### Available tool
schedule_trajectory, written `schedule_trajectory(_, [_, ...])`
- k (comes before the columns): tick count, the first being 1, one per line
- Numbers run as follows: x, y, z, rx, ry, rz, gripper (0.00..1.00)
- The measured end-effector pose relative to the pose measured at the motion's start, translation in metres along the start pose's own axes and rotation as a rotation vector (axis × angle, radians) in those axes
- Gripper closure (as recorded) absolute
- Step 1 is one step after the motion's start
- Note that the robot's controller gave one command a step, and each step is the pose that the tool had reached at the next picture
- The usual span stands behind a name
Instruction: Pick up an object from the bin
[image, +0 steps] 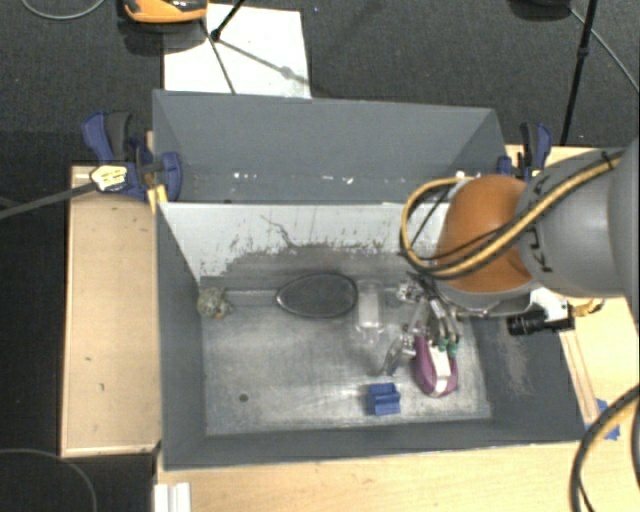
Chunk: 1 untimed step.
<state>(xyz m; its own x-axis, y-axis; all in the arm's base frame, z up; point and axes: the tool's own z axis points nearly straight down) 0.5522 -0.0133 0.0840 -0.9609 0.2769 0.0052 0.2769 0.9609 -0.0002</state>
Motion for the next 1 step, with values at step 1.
schedule_trajectory(1, [0.0589, -0.0574, 0.013, -0.001, -0.011, -0.072, 0.0])
